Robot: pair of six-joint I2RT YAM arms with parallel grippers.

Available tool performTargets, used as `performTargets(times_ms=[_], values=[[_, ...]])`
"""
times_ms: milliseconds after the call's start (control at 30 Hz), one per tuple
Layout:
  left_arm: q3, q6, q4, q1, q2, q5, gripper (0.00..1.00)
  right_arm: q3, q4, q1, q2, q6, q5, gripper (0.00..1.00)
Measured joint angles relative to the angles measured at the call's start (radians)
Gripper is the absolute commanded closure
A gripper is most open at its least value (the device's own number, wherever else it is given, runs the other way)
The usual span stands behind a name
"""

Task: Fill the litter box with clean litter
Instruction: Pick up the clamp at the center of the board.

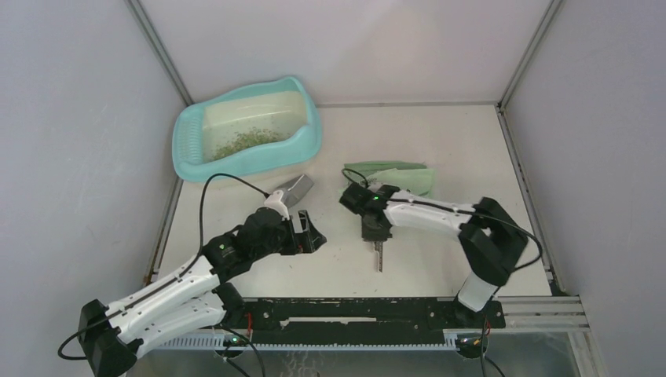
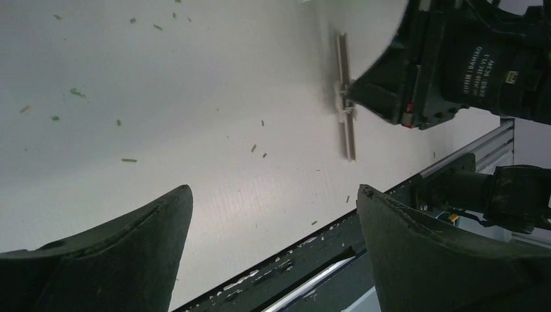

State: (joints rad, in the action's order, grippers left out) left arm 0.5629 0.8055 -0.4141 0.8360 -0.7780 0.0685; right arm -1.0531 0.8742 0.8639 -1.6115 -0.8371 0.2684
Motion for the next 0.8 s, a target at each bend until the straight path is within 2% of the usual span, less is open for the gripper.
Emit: performTargets(times_ms=[67, 100, 167, 333, 467, 600, 800], values=[[-0.008, 0.009, -0.001, 0.003, -0.001, 0.0, 0.0, -0.079, -0.014, 0.042, -0.084, -0.006, -0.006, 0.44], [-0.011, 0.014, -0.001, 0.005, -0.003, 0.002, 0.0, -0.127, -0.021, 0.067, -0.13, 0.0, -0.011, 0.38], [-0.012, 0.025, -0.004, 0.008, -0.011, 0.003, 0.0, -0.19, -0.039, 0.106, -0.193, 0.002, -0.024, 0.35], [-0.021, 0.043, -0.002, 0.014, -0.027, 0.006, 0.0, -0.237, -0.049, 0.158, -0.212, 0.022, -0.055, 0.37], [-0.026, 0.06, 0.031, 0.026, -0.077, -0.003, 0.01, -0.184, -0.058, 0.146, -0.12, 0.032, -0.056, 0.44], [-0.024, 0.07, 0.106, 0.055, -0.203, -0.02, 0.02, -0.098, -0.031, 0.093, 0.033, 0.052, -0.028, 0.45], [-0.026, 0.085, 0.23, 0.072, -0.267, -0.076, 0.02, -0.073, -0.002, 0.071, 0.025, 0.084, 0.045, 0.43]])
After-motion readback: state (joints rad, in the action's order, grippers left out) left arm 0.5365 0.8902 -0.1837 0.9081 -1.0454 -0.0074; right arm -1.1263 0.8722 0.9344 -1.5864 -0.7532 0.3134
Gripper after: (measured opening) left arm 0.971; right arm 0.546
